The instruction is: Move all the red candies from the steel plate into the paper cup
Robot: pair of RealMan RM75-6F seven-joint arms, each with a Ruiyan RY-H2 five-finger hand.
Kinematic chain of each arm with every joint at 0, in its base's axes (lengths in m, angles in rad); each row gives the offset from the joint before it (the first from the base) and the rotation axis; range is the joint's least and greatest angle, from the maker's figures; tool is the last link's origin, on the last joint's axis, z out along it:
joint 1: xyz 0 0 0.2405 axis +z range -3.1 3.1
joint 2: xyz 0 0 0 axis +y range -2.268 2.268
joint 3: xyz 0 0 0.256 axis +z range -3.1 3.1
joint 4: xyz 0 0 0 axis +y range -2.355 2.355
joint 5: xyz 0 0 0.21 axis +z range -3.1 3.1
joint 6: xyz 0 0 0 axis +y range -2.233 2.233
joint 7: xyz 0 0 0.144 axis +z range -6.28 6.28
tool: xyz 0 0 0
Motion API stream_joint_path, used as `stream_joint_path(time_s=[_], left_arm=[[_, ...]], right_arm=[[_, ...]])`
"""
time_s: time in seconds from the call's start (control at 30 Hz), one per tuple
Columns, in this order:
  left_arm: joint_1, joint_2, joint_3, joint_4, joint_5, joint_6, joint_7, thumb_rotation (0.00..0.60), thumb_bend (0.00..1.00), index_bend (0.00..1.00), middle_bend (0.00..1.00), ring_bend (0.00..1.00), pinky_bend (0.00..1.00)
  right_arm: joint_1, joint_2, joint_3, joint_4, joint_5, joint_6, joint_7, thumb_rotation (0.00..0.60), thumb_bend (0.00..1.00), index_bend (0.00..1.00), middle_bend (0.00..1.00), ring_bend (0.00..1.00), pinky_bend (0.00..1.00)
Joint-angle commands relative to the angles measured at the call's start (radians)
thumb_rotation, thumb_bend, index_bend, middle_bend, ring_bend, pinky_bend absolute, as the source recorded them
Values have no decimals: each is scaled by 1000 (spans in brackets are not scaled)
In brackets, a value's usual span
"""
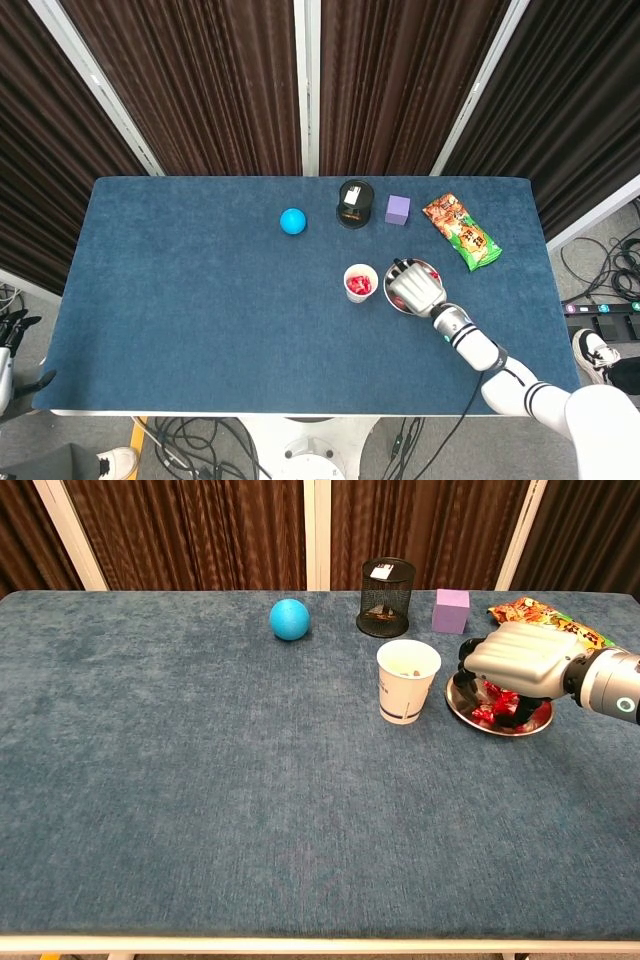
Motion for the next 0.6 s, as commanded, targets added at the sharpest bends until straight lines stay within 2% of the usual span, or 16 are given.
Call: stream_joint_path(time_s=[0.03, 0.33, 0.43, 0.6], left_arm=[[0, -1, 0, 0, 0, 0, 0, 600, 0, 287, 248, 141, 210], [1, 0, 0, 2, -3, -1, -2, 600, 0, 287, 248, 141, 210], [1, 3, -1, 1, -2, 1, -1, 600, 0, 287, 248, 141, 210], [0, 7, -2, -7, 2, 5, 5, 600, 0, 288, 248, 141, 210]], right_arm=[[-1, -2, 1, 2, -1, 2, 1, 600, 286, 545, 413, 180, 349], [-7, 15, 17, -14, -3, 33, 7, 600, 379, 586, 438, 199, 372], [-14, 60, 40, -68, -7, 90, 10, 600, 378, 586, 439, 199, 372], [-24, 179, 100, -236, -10, 196, -4, 600, 375, 587, 440, 199, 372]])
